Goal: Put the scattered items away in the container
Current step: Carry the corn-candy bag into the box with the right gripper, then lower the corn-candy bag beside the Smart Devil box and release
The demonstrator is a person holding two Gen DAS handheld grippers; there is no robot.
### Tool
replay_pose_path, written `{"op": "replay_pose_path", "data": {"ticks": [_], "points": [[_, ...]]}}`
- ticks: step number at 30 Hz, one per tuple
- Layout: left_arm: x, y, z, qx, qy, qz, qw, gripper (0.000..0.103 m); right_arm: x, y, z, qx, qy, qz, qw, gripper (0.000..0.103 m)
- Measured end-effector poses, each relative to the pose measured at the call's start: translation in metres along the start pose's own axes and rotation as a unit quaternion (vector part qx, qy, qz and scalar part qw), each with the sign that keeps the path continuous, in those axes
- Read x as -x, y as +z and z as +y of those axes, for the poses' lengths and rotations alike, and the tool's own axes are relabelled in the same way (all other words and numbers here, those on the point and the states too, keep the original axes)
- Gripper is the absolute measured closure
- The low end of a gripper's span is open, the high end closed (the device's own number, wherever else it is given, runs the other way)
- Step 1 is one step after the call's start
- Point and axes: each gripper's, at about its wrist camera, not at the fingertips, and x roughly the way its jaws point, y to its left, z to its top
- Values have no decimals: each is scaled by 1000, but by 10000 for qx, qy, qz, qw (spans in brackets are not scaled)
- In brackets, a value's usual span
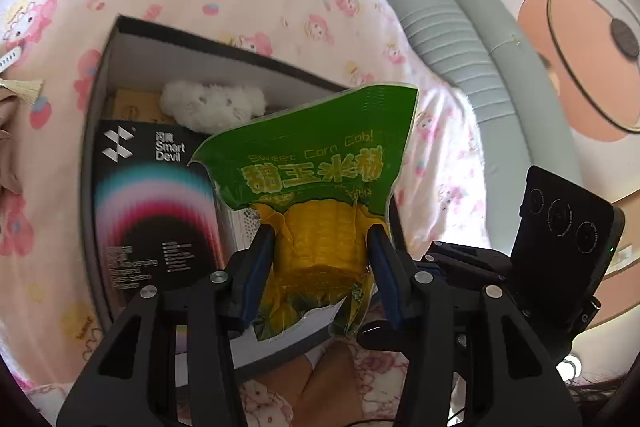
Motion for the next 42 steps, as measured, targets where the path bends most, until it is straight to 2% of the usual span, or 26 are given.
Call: {"op": "replay_pose_path", "data": {"ticks": [5,10,14,18,21,24,26,29,33,36,37,39,42], "points": [[-30,-8,0,-112,365,337,9987,54,-16,-14,-32,-363,166,169,9991,62],[-54,-14,9,-47,534,656,9964,54,-37,-20,-47,-698,2,522,9962,62],[-59,-18,15,-103,707,668,9952,55,-44,-21,-58,-956,-158,670,9930,61],[-48,-20,22,-34,532,476,9974,55,-47,-20,-58,-941,-221,548,9938,61],[-37,-23,23,-35,591,234,9980,55,-37,-19,-61,-984,-579,177,9933,61],[-28,-24,24,-27,544,60,9985,55,-25,-19,-69,-1163,-706,-191,9905,62],[-29,-24,22,-33,573,72,9983,55,-24,-20,-69,-1168,-594,-198,9912,65],[-36,-20,24,14,594,335,9977,55,-37,-18,-63,-1040,-489,81,9933,68],[-39,-20,21,-44,271,503,9984,54,-52,-16,-64,-981,-1091,253,9889,68],[-37,-20,16,-57,-191,534,9984,54,-51,-16,-68,-978,-1607,146,9820,68],[-35,-20,15,-78,-236,508,9984,54,-52,-17,-71,-960,-1734,87,9801,68],[-30,-20,14,-120,-34,375,9992,54,-52,-16,-72,-942,-1820,-30,9788,68],[-42,-18,17,17,212,381,9990,54,-46,-17,-72,-922,-1575,-144,9831,68]]}}
